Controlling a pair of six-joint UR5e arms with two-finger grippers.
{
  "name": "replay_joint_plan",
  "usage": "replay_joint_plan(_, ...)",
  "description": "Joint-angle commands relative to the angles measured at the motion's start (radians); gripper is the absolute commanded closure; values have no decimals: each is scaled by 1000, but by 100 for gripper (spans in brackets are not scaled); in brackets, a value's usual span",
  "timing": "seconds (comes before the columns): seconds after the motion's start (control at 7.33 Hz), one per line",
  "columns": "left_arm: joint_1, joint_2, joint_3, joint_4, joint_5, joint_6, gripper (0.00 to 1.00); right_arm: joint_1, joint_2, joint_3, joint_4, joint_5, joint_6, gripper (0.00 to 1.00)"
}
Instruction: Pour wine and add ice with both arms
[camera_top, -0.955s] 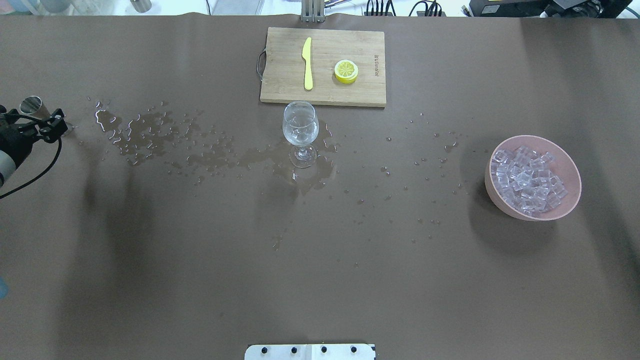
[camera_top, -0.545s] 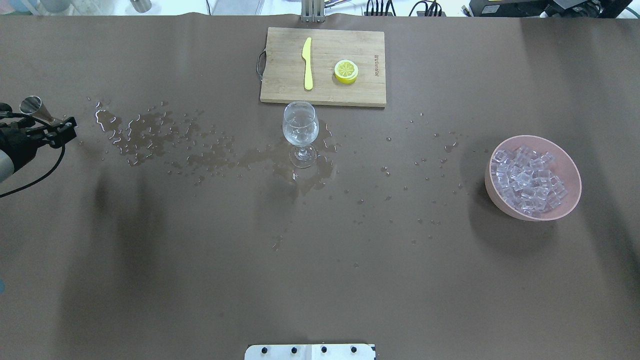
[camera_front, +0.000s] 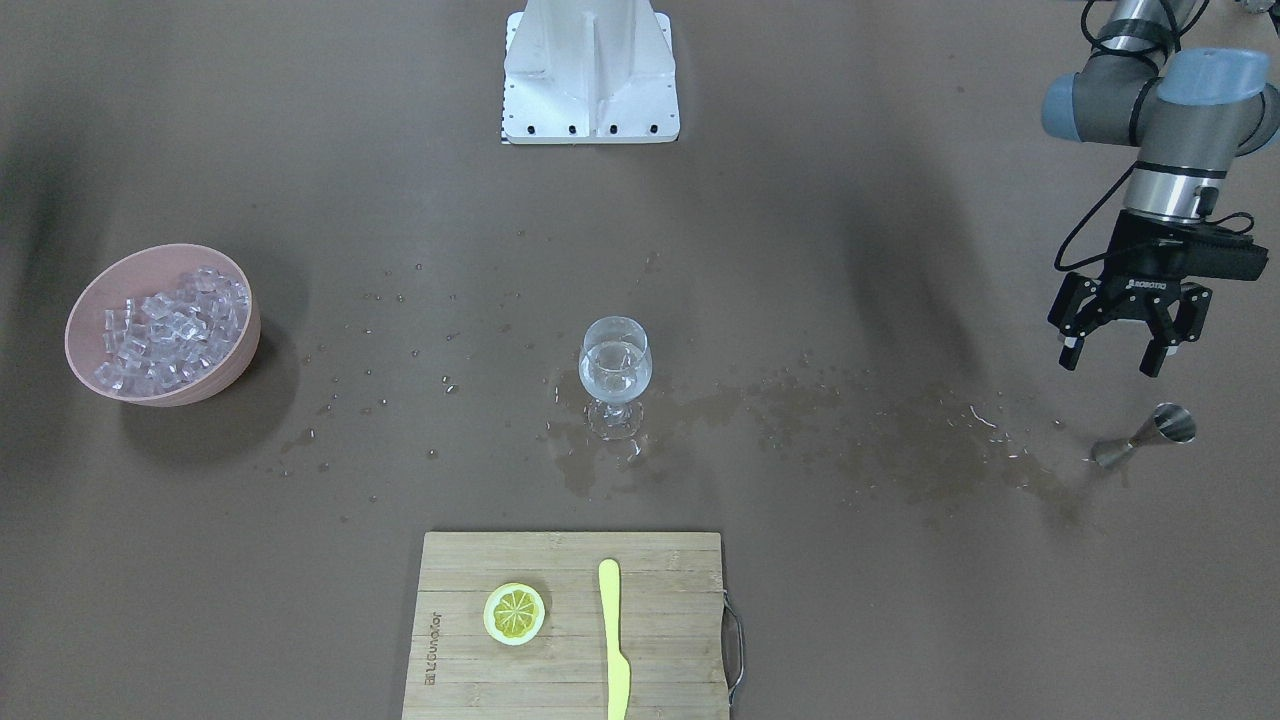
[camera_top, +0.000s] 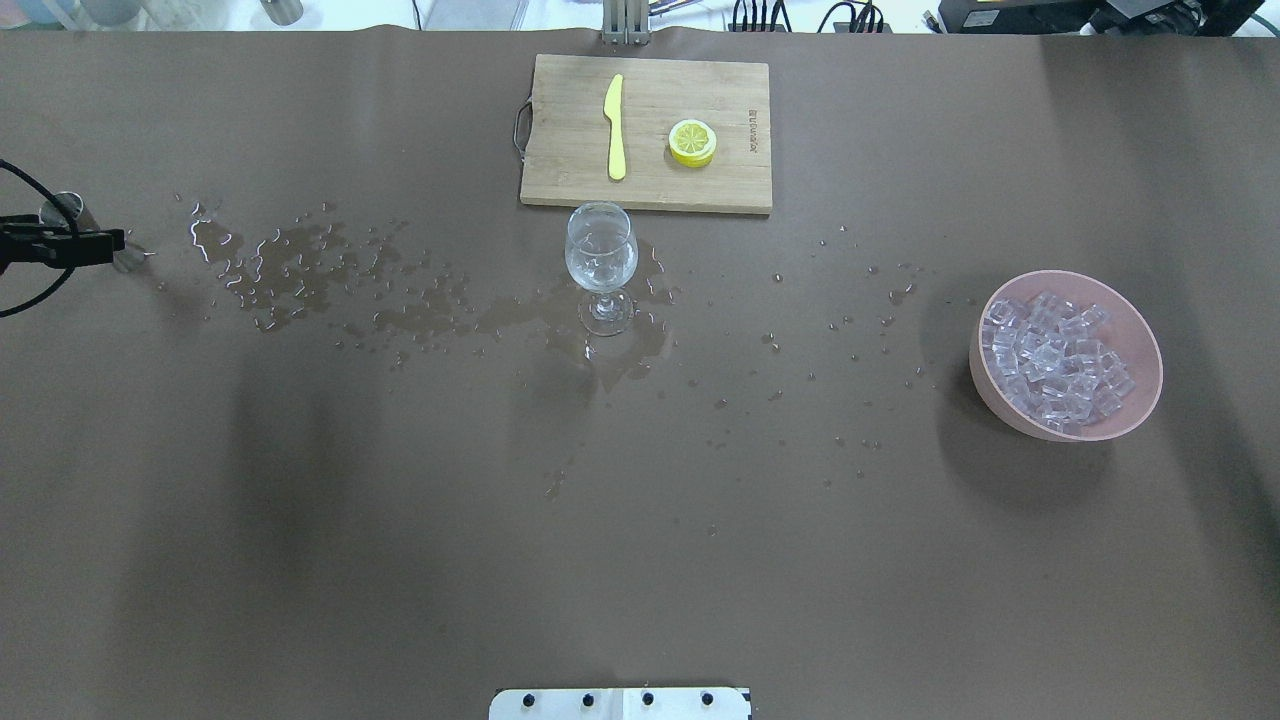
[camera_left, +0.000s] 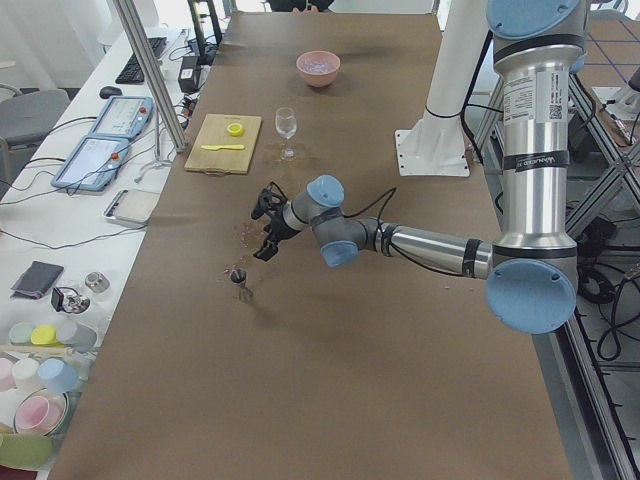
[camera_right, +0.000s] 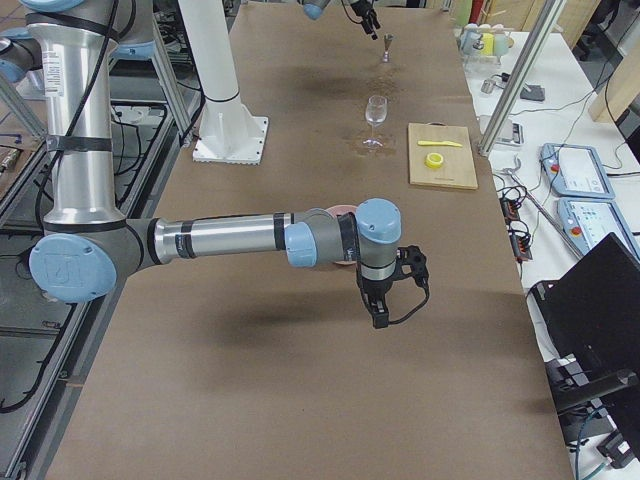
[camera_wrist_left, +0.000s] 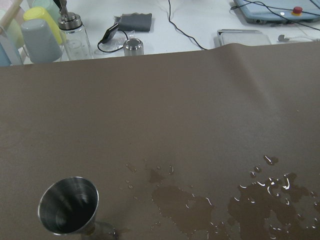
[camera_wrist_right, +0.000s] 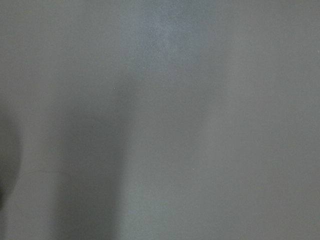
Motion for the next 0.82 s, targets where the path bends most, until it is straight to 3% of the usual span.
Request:
replay_joint_plan(0.0,-90,13,-128,254,-145,136,2,1,-1,0,0,0,0,0)
replay_joint_plan(0.27,-237,-7,-126,508,-280,505,2,-1,-4,0,0,0,-2,0)
replay_joint_plan(0.68,-416,-38,-84,774,-302,865,2,1,-8,-26,2,-8,-32,0)
